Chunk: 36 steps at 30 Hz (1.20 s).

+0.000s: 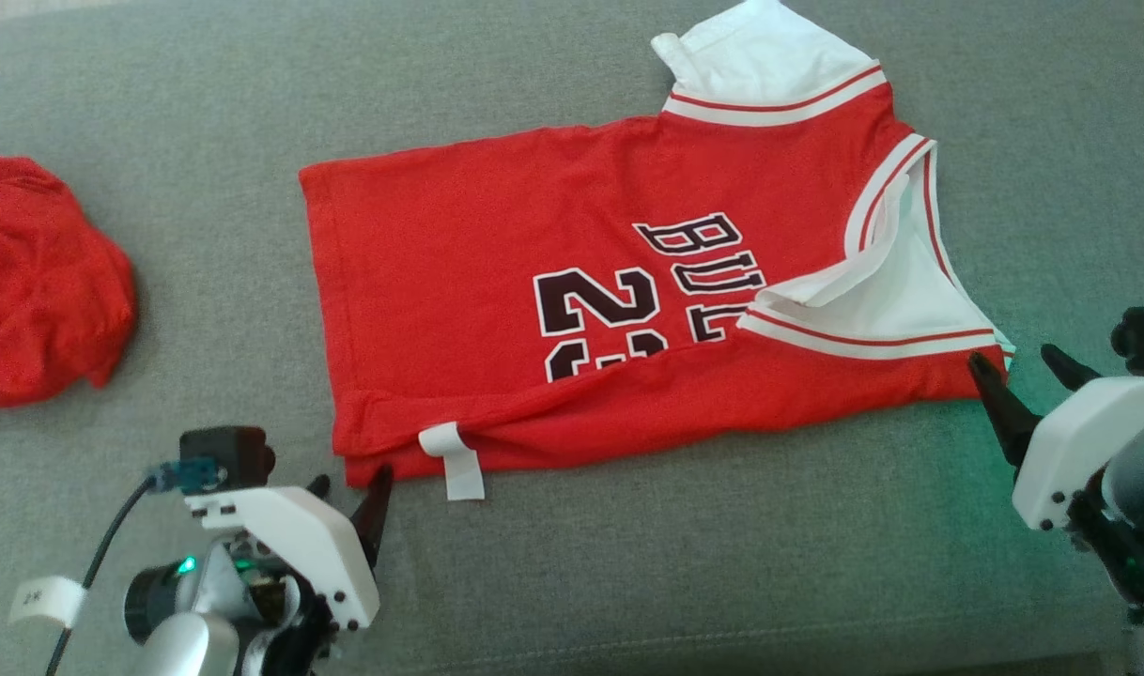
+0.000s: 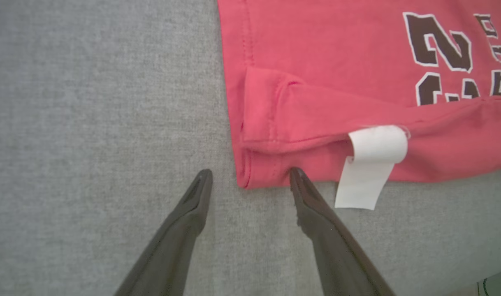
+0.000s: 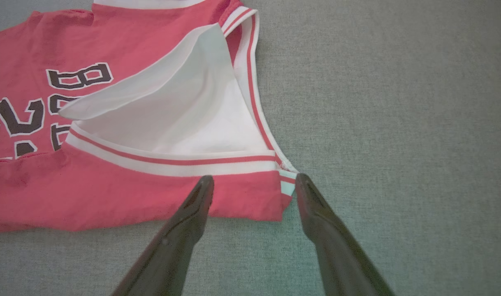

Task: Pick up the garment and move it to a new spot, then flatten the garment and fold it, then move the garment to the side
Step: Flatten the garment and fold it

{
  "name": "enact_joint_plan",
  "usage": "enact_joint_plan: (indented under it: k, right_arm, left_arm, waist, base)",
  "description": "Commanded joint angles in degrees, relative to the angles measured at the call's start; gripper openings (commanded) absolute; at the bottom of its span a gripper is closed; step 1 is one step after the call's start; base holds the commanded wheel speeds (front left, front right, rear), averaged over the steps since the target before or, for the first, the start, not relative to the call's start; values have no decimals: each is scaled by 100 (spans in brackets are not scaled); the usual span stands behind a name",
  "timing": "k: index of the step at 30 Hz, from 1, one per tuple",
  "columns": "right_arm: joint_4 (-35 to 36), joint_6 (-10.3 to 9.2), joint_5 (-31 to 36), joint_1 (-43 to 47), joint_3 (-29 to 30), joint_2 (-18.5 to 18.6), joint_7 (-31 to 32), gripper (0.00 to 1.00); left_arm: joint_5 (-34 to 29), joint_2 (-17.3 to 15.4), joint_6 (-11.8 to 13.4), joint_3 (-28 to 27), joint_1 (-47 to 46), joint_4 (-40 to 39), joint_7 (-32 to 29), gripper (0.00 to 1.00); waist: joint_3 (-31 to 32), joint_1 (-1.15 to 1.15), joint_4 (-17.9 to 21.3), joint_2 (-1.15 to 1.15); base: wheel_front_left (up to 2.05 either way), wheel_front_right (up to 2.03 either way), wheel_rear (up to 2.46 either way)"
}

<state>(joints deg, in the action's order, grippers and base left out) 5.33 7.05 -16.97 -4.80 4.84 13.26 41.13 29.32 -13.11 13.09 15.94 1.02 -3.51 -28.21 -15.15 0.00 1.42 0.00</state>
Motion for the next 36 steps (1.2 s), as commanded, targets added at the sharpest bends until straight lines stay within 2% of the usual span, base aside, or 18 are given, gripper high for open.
enact_joint_plan:
  k: [1, 15, 18, 22, 24, 26, 27, 28, 29, 30, 31, 36]
  right_arm:
    - [166, 44, 36, -186, -99, 166, 33, 100]
    - [-240, 44, 84, -384, -199, 361, 253, 100]
    - [-342, 44, 95, -483, -237, 359, 305, 100]
    - [-604, 44, 4, -703, -266, 281, 498, 100]
    - [-738, 44, -72, -762, -291, 259, 615, 100]
    - [-824, 44, -167, -778, -340, 273, 731, 100]
    - [-852, 44, -229, -775, -365, 282, 787, 100]
    - [-880, 44, -303, -768, -373, 284, 853, 98]
    - [-901, 44, -370, -761, -377, 287, 916, 47]
    - [-916, 44, -433, -757, -373, 290, 971, 20]
    - [-925, 44, -489, -757, -353, 284, 1014, 0]
    - [-906, 44, -768, -814, -219, 221, 1193, 0]
  left_arm:
    - [-77, -125, -13, -183, -306, -162, 11, 100]
    - [-10, -121, -93, -78, -476, 52, -55, 100]
    - [5, -110, -111, -59, -514, 71, -59, 96]
    - [40, -102, -164, -12, -596, 103, -96, 75]
    - [75, -89, -212, 30, -641, 128, -133, 49]
    - [128, -57, -267, 78, -674, 157, -169, 28]
    - [148, -42, -296, 103, -690, 171, -178, 3]
    - [177, -19, -324, 127, -701, 187, -184, 0]
    - [208, 2, -361, 155, -710, 204, -193, 0]
    - [249, 28, -396, 171, -718, 218, -190, 0]
    - [284, 44, -431, 188, -726, 235, -196, 0]
    - [449, 43, -562, 162, -773, 250, -204, 0]
  waist:
    - [-36, 0, 24, 0]
    - [-258, 0, 6, 0]
    - [-292, 0, -12, 0]
    - [-369, 0, -54, 0]
    - [-392, 0, -86, 0]
    - [-400, 0, -114, 0]
    - [-399, 0, -126, 0]
    - [-393, 0, -134, 0]
    - [-383, 0, -139, 0]
    - [-374, 0, -142, 0]
    - [-366, 0, -143, 0]
    - [-306, 0, -145, 0]
  base:
    - [0, 0, 0]
    - [0, 0, 0]
    - [0, 0, 0]
    - [0, 0, 0]
    - [0, 0, 0]
    - [0, 0, 0]
    - [0, 0, 0]
    - [0, 0, 0]
    - [0, 0, 0]
    - [0, 0, 0]
    - [0, 0, 0]
    - [0, 0, 0]
